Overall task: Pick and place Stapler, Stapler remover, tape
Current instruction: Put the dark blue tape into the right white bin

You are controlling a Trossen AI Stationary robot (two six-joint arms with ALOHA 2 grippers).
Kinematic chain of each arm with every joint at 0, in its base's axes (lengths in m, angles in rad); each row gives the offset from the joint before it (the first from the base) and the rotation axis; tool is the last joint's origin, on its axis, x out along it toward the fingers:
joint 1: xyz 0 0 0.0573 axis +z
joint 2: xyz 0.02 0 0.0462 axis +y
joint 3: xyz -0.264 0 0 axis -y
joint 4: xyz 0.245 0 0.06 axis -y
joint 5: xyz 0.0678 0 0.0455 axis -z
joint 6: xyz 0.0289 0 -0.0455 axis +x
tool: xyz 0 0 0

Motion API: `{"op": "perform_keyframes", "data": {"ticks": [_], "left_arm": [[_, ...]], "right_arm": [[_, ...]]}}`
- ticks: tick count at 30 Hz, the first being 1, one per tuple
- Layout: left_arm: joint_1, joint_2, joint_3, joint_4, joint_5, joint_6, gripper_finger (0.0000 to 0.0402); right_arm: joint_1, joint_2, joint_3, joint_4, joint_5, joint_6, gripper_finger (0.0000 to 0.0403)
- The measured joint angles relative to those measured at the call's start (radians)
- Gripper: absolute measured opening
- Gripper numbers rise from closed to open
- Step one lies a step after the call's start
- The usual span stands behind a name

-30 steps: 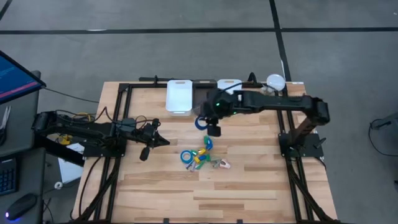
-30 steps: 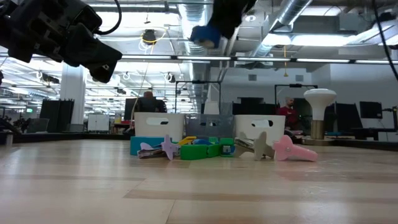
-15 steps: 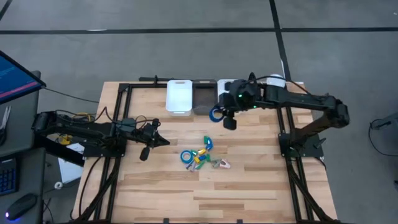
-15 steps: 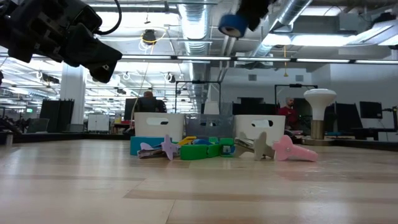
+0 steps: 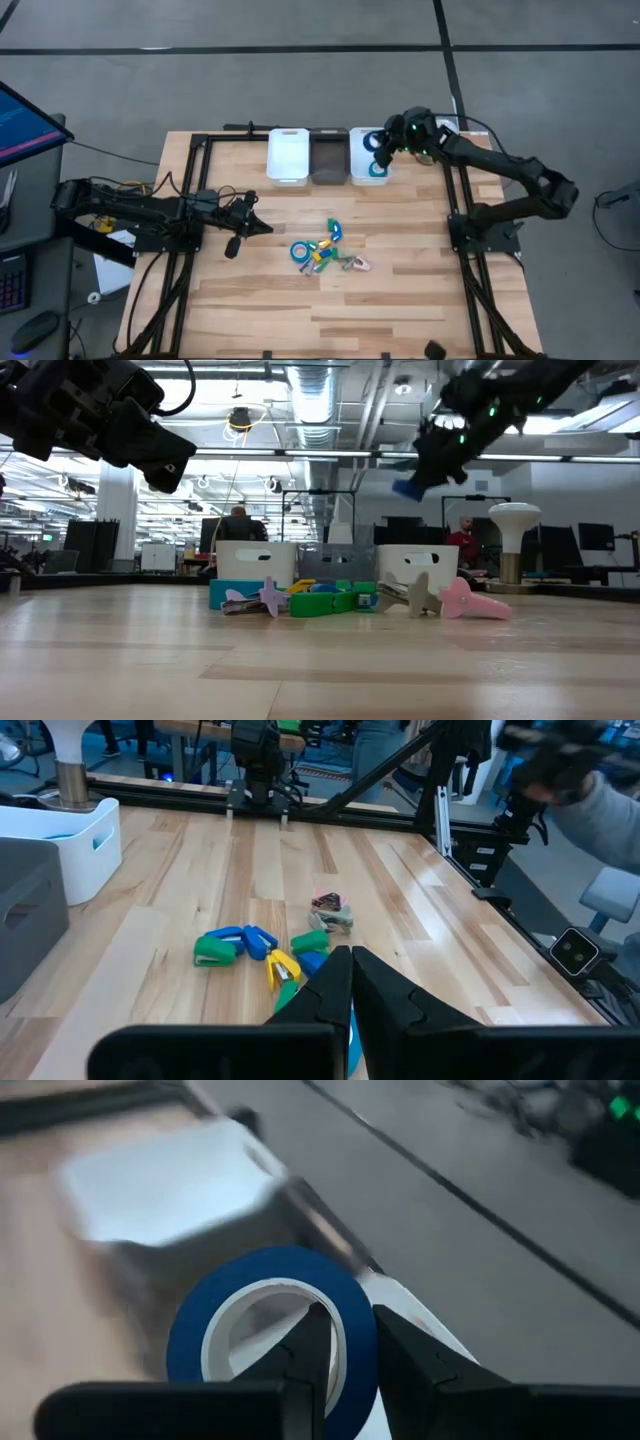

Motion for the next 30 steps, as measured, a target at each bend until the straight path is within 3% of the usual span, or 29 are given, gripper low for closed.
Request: {"op": "perform_keyframes", "data": {"ticks": [7, 16, 30], "left_arm": [[0.0, 0.0, 0.0, 0.0, 0.0, 0.0, 0.0004], [0.0, 0.0, 0.0, 0.0, 0.0, 0.0, 0.0004], [0.0, 0.0, 0.0, 0.0, 0.0, 0.003, 0.0004]], "right_arm": [[-0.115, 0.2, 0.06, 0.043, -0.009, -0.007, 0.006], [-0.15, 0.421, 0.163, 0.039, -0.053, -0.016, 0.006], [-0.079, 0.475, 0.167, 0.031, -0.051, -0.037, 0.006]]}}
